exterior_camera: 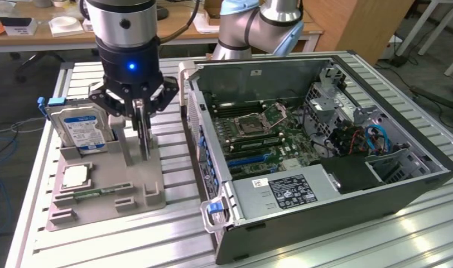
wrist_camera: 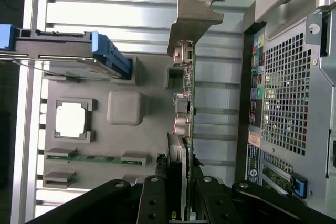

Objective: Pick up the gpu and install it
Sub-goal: 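Pick up the gpu and move the gpu toward the slot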

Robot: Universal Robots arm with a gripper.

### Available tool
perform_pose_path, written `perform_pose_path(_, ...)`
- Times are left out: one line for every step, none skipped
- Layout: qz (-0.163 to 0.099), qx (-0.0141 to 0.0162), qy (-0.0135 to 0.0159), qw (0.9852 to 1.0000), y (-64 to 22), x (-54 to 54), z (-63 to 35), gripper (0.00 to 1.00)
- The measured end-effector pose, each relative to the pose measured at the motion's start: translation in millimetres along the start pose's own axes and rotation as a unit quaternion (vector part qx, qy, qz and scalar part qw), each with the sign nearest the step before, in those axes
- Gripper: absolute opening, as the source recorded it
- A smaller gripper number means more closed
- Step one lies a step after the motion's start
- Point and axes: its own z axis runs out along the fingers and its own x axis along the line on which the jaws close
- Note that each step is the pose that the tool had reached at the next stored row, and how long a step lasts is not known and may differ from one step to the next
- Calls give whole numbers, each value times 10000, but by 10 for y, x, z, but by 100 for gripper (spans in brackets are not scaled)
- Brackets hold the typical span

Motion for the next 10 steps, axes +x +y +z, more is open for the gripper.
perform_pose_path(0,-2,0,10000,0,0,-5,27)
perform_pose_path(0,-4,0,10000,1,0,-12,27)
perform_pose_path(0,-6,0,10000,1,0,-18,27)
perform_pose_path(0,-8,0,10000,2,1,-23,27)
perform_pose_path(0,-10,0,10000,2,1,-29,27)
perform_pose_path(0,-13,0,10000,3,1,-34,27)
perform_pose_path(0,-15,0,10000,3,1,-40,27)
perform_pose_path(0,-17,0,10000,4,1,-44,27)
perform_pose_path(-1,-18,0,10000,4,1,-49,27)
perform_pose_path(-1,-20,-1,10000,4,1,-53,27)
